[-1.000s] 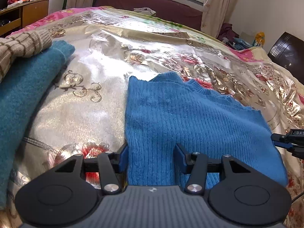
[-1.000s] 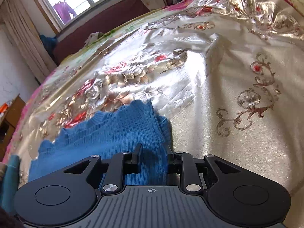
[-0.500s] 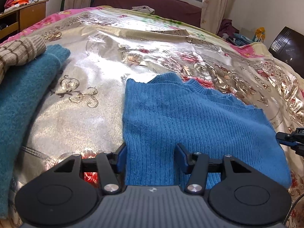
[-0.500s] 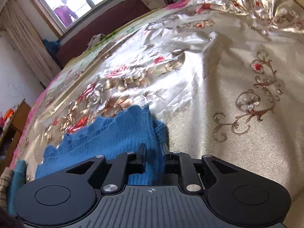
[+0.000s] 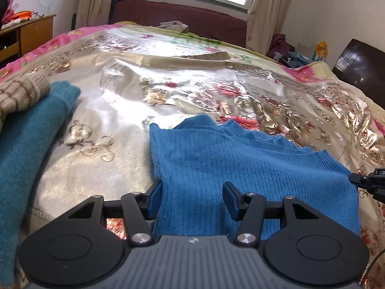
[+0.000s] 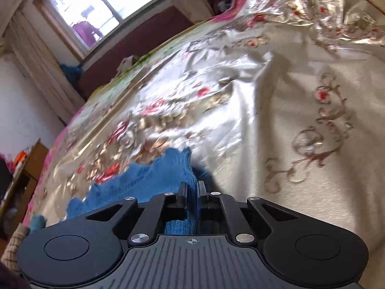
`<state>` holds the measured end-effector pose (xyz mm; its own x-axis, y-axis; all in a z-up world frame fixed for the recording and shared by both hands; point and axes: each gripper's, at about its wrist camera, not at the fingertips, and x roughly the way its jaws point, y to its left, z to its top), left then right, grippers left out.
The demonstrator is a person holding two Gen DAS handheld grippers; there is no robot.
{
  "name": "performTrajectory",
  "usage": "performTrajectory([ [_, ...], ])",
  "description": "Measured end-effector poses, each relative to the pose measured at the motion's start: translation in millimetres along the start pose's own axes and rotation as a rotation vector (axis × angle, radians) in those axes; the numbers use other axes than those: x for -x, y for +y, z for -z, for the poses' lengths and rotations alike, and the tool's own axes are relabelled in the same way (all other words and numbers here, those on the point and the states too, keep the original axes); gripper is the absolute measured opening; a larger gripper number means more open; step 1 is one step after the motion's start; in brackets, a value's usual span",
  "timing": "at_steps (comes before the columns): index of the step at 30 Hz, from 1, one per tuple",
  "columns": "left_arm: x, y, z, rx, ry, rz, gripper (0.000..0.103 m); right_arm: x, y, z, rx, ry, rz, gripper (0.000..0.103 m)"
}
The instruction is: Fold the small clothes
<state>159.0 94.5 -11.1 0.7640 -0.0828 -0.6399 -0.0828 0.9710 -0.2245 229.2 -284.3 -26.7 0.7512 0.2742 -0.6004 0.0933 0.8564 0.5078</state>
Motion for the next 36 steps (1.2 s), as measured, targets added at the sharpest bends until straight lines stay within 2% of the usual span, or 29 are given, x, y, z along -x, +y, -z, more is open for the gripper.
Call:
performTrajectory([
  [4,-23,2,10,-0.02,0.075,-0.049,0.059,-21,-9,11,0.025,0.06,0.089,0.006],
  [6,-19,7,14,-0.007,0.065,-0.036,0.06,-28,-10,16,0.022,0.078,0.103,0.006],
  [9,-8,12,11,0.027,0.039,-0.026,0.06,-22,-4,13,0.024,0.074,0.109,0.014],
  [12,4,22,12,0.094,0.008,-0.021,0.06,-13,4,8,0.064,0.052,0.136,0.014],
  [16,12,35,24,0.161,0.014,-0.008,0.06,3,25,1,0.135,-0.006,0.173,0.014],
  [20,11,42,34,0.189,0.035,-0.017,0.06,7,59,5,0.228,0.001,0.126,0.014],
  [26,18,51,38,0.236,0.055,0.003,0.06,-25,120,37,0.358,0.13,0.016,0.015],
  [29,24,56,43,0.264,0.069,0.03,0.06,-50,136,51,0.403,0.211,0.089,0.015],
  [31,27,59,46,0.281,0.076,0.048,0.06,-53,142,50,0.41,0.212,0.116,0.016],
  [34,31,64,48,0.32,0.079,0.069,0.06,-45,164,44,0.454,0.186,0.11,0.018],
  [36,32,68,49,0.343,0.085,0.081,0.06,-44,187,43,0.497,0.187,0.073,0.018],
])
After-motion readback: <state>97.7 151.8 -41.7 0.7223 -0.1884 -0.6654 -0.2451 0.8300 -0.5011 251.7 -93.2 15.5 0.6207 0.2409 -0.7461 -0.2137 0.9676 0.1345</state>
